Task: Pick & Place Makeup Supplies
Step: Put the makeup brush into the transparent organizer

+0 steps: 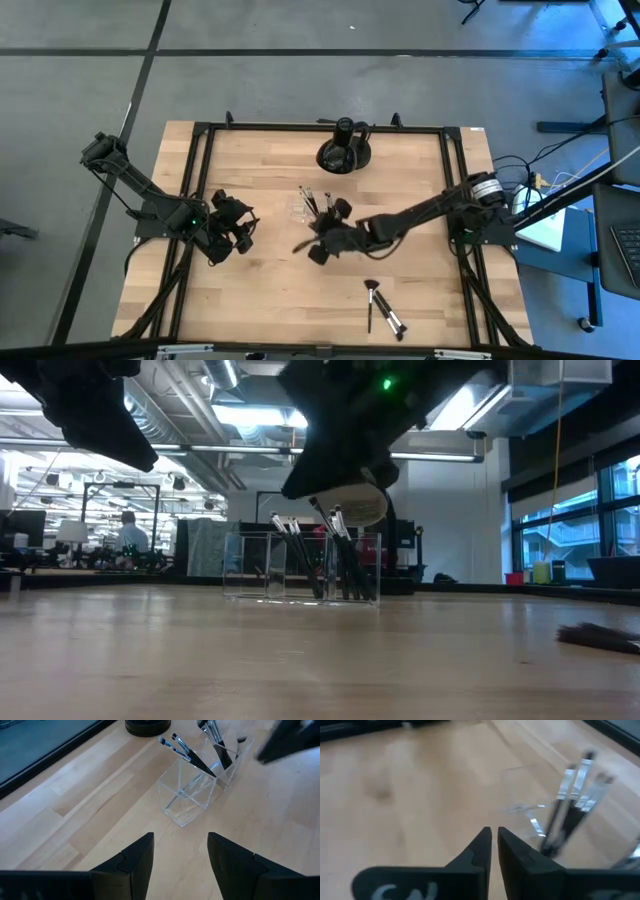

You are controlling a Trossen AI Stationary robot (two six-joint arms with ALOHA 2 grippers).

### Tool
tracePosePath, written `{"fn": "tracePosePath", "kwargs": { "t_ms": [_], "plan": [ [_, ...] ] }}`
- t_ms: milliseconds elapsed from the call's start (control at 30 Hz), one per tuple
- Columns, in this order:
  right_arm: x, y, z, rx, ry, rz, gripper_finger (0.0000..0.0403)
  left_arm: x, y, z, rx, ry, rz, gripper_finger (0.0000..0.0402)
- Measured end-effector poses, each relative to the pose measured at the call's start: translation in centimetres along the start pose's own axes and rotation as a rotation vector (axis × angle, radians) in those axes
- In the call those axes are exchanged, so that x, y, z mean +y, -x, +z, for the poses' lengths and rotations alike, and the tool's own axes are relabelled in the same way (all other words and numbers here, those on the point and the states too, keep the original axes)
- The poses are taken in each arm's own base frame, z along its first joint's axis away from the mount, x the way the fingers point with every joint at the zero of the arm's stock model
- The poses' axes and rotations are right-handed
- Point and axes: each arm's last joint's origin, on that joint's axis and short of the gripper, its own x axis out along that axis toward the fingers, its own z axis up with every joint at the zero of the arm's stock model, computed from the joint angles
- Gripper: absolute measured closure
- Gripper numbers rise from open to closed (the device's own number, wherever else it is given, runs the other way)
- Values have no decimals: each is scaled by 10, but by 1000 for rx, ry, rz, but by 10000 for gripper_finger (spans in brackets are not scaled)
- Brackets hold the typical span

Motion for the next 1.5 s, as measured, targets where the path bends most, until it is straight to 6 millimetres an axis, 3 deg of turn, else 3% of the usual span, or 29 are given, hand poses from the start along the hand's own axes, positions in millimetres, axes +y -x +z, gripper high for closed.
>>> {"fn": "tracePosePath", "kwargs": {
  "t_ms": [300,633,900,1100,1367,1500],
  "plan": [
    [-32,-15,-1,75,-37,-173,378,0,0,0,6,-13,-3,222],
    [-35,13,12,17,10,-269,379,0,0,-1,9,-18,0,222],
    [-6,72,12,158,-163,69,379,0,0,-1,12,-18,-2,222],
    [19,107,-21,426,-338,149,379,0,0,-1,12,-2,-2,222],
    [49,153,-56,578,-476,177,379,0,0,0,9,11,-6,222],
    [60,167,-74,631,-514,158,379,0,0,0,9,12,-6,222]
  ]
}}
